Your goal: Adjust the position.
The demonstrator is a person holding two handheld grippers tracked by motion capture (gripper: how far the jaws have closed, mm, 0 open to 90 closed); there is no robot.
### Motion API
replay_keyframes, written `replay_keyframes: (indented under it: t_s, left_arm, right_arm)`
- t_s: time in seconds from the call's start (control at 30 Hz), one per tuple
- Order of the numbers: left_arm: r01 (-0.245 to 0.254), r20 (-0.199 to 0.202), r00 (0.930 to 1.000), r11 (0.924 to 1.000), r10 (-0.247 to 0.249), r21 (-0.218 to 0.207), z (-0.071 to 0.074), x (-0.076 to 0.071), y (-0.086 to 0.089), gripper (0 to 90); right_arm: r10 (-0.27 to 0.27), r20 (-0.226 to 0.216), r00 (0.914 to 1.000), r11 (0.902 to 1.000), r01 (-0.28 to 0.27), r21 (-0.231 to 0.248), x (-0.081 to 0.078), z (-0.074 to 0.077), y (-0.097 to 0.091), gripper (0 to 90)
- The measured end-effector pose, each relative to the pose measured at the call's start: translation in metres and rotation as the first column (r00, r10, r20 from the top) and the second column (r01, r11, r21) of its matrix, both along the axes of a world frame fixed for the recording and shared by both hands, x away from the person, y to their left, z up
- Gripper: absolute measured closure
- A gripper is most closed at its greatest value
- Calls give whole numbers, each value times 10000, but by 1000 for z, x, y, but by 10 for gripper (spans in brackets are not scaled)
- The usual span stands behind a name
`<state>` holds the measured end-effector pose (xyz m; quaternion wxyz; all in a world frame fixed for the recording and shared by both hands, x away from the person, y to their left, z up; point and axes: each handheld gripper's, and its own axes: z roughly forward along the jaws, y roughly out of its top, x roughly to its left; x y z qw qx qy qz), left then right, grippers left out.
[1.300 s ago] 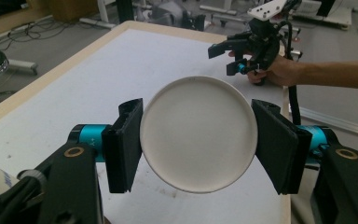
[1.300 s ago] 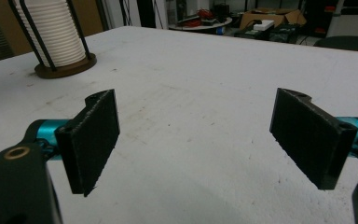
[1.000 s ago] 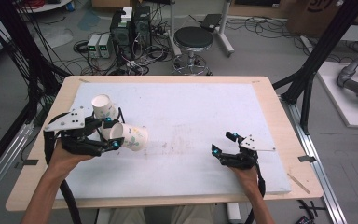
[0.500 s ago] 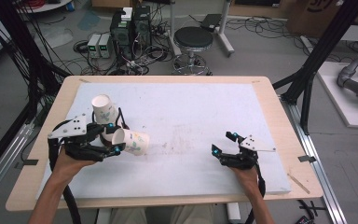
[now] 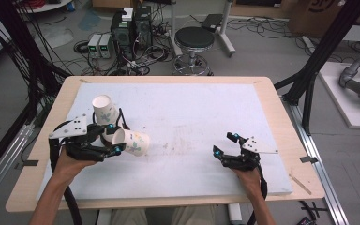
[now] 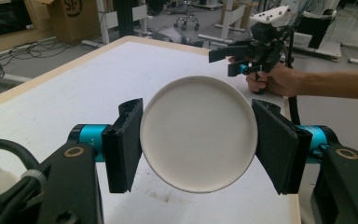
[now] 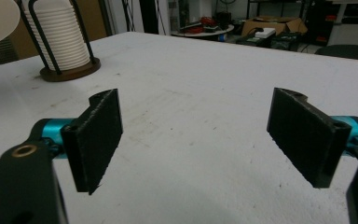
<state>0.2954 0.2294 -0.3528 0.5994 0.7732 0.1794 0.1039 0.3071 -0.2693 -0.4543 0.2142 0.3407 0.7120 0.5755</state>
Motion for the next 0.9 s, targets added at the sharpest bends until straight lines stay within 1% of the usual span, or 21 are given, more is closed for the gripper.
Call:
replay_keyframes:
  t_s: [0.13, 0.17, 0.2, 0.23, 0.27, 0.4, 0.47, 0.53, 0.63, 0.7, 0.73, 0.8, 0.87, 0.9]
  left_arm:
    - [37, -43, 10000, 10000, -37, -47, -2, 1, -2, 371]
    - [49, -29, 10000, 10000, -49, -47, -2, 2, -2, 370]
    - [132, -57, 9999, 9999, -133, -80, -3, 2, -3, 371]
    - [132, -57, 9999, 9999, -133, -80, -3, 2, -3, 371]
    - [158, -48, 9999, 9998, -158, -82, -3, 3, -4, 371]
    - [238, -33, 9997, 9997, -239, -70, -3, 5, -4, 371]
    - [203, -19, 9998, 9998, -204, -91, -3, 5, -5, 371]
    - [233, -12, 9997, 9995, -233, -189, -3, 6, -5, 371]
    - [258, 13, 9997, 9994, -257, -212, -3, 7, -5, 371]
    - [283, 3, 9996, 9993, -283, -245, -3, 8, -6, 371]
    - [291, 14, 9996, 9990, -290, -326, -3, 8, -7, 371]
    - [335, 42, 9994, 9987, -334, -388, -3, 9, -7, 371]
    - [338, 45, 9994, 9983, -336, -485, -3, 10, -9, 371]
    - [338, 45, 9994, 9983, -336, -485, -3, 10, -9, 371]
  right_arm:
    - [-38, -158, 9999, 10000, 37, -17, 2, 0, 0, 192]
    - [83, -346, 9994, 9999, -85, -81, 4, 1, 0, 193]
    - [73, -476, 9988, 9997, -84, -238, 6, 1, 2, 193]
    - [73, -476, 9988, 9997, -84, -238, 6, 1, 2, 193]
    - [118, -377, 9992, 9994, -130, -319, 5, 1, 2, 193]
    - [150, -339, 9993, 9996, -158, -252, 5, 1, 2, 193]
    - [162, -343, 9993, 9992, -174, -357, 5, 1, 3, 193]
    - [159, -412, 9990, 9992, -174, -365, 5, 2, 3, 192]
    - [200, -260, 9995, 9982, -215, -554, 5, 3, 4, 193]
    - [214, -199, 9996, 9979, -226, -609, 4, 6, 3, 193]
    - [271, -190, 9995, 9982, -280, -522, 4, 8, 3, 193]
    - [333, -28, 9994, 9982, -334, -503, 3, 13, 3, 193]
    - [533, -20, 9986, 9978, -533, -404, 3, 20, 3, 193]
    - [533, -20, 9986, 9978, -533, -404, 3, 20, 3, 193]
